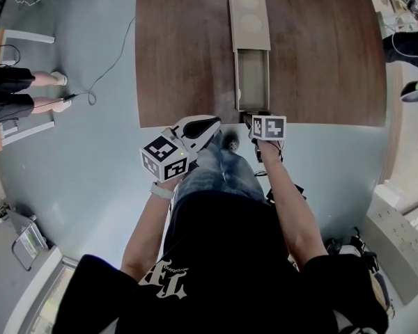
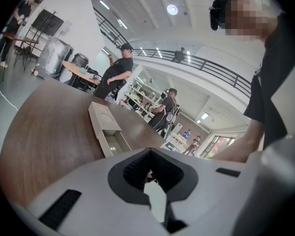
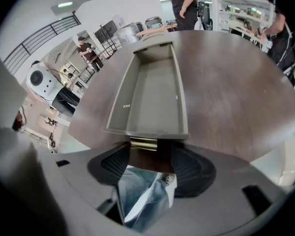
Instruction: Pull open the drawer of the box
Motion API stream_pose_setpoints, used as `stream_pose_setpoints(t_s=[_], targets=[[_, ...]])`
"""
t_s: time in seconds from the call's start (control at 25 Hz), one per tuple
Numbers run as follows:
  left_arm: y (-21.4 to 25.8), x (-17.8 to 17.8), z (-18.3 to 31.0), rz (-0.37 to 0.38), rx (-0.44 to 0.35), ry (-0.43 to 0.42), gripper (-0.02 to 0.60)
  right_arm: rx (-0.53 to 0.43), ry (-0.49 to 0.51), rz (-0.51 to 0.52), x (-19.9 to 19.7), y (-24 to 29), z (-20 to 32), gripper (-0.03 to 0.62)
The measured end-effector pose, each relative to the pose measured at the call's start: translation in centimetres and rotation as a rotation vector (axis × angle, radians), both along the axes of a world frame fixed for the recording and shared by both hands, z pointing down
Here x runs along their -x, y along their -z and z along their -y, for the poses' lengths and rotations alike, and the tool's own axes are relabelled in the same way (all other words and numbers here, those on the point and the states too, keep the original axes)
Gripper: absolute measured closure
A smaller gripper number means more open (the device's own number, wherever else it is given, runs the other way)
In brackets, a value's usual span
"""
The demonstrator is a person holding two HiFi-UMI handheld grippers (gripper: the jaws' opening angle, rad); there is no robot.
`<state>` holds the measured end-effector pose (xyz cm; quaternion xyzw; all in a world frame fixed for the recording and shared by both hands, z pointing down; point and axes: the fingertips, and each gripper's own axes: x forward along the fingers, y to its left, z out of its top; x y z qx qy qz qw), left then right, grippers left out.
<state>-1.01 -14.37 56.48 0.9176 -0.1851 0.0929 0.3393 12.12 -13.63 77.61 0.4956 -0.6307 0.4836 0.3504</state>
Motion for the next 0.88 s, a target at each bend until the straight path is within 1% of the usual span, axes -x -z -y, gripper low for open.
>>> stream_pose_setpoints(t_s=[0.2, 0.36, 0.56, 0.64, 0.72, 0.76, 0.88], targets=[[0.9, 0.6, -0.4, 0.004, -0.021, 0.007, 0.577, -0.042, -0.005, 0.015, -1.1, 2.7, 0.3, 0.35], [1.8, 0.3, -0.9, 0.011, -0.05, 0.014, 0.577, -0.136, -0.017, 0.03, -4.4, 7.2, 0.4, 0.35], [3.0, -0.1, -1.8, 0.016, -0.089, 0.006, 0.577, -0.335, -0.088, 0.086, -8.6, 16.7, 1.4, 0.35], [3.7, -0.5, -2.4, 0.016, -0.106, 0.0, 0.577, -0.425, -0.095, 0.104, -9.7, 20.8, 1.6, 0.35], [4.4, -1.0, -3.0, 0.017, -0.124, -0.005, 0.577, -0.515, -0.086, 0.098, -10.9, 24.8, 1.6, 0.351], [4.7, -1.3, -3.3, 0.018, -0.133, -0.007, 0.577, -0.559, -0.078, 0.087, -11.5, 26.8, 1.6, 0.359], [5.6, -2.1, -4.4, 0.022, -0.156, -0.017, 0.577, -0.686, -0.039, 0.047, -13.6, 32.7, 0.8, 0.446]])
